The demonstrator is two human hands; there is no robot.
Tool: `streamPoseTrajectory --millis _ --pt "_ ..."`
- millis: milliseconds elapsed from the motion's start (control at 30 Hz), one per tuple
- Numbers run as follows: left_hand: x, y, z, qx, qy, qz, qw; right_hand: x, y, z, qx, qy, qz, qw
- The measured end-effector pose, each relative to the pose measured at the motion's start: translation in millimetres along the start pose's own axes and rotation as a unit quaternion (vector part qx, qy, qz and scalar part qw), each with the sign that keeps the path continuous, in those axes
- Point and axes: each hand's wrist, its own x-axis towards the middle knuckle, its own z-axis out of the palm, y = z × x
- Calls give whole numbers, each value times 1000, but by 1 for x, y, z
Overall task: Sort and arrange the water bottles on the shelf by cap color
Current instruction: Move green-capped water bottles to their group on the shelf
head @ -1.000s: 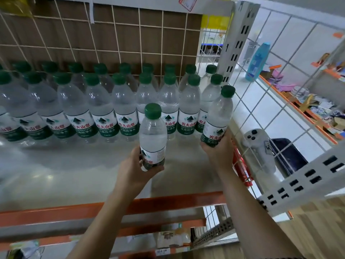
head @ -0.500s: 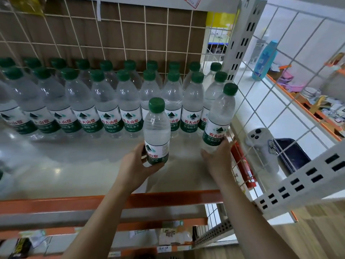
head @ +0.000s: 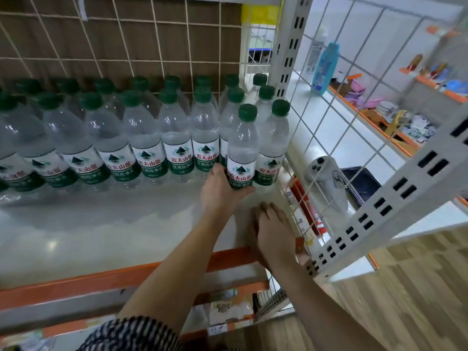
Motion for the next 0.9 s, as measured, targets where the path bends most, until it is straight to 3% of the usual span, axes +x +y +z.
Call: streamPoseTrajectory --millis 333,533,733,900 --pt "2 -3 12 -17 34 5 999 -5 -4 3 35 39 17 998" --pt "-4 -23 -9 -39 -13 56 998 0 -8 -6 51 36 3 998" --pt "-40 -74 -76 -5 22 44 999 9 -73 -11 236 65 -102 964" --pt "-102 -143 -155 60 117 25 991 -1 -153 5 279 31 -219 934"
